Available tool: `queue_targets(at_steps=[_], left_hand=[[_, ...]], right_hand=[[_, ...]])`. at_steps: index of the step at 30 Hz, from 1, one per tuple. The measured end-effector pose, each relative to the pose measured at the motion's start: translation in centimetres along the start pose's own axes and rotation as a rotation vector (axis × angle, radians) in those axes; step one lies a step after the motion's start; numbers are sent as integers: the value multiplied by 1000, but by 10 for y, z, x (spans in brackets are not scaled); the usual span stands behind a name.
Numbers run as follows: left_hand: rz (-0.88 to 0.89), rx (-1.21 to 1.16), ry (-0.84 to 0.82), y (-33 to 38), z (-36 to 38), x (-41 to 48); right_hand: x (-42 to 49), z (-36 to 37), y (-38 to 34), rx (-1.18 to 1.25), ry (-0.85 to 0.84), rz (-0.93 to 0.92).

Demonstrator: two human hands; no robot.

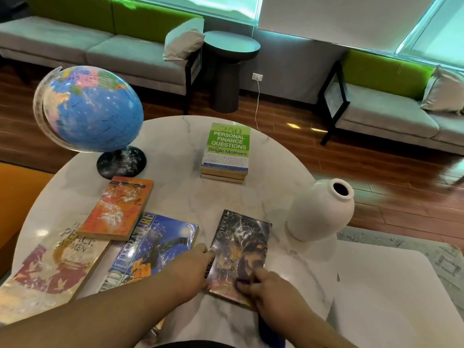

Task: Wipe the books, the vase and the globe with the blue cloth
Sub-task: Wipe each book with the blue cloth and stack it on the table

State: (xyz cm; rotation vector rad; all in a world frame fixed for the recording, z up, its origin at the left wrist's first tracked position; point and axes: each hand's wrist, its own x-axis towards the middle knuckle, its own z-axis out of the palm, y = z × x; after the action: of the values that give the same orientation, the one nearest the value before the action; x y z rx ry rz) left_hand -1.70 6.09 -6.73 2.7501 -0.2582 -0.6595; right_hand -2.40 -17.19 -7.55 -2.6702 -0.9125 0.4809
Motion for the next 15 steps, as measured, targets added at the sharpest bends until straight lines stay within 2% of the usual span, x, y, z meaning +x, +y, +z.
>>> queue_targets(at_steps=[2, 3, 7, 8, 11, 13, 15], left_hand=[[2, 5, 0, 0, 1, 0], [0, 6, 0, 0, 2, 0], [-3, 8, -2, -2, 3, -1], [-3, 6, -1, -2, 3, 0], [3, 4, 7, -1, 3, 0], [-1, 3, 4, -1, 4, 0], [-6, 2, 1, -2, 4, 0]], right_hand=[[2, -10, 12, -27, 134, 104], [1, -10, 13, -31, 132, 99], [-6, 5, -3, -61, -27, -119], [-4, 4, -2, -43, -40, -101], [5, -2, 15, -82, 153, 13], [5, -4, 3, -36, 119, 59], [2, 5, -14, -69, 49, -29]])
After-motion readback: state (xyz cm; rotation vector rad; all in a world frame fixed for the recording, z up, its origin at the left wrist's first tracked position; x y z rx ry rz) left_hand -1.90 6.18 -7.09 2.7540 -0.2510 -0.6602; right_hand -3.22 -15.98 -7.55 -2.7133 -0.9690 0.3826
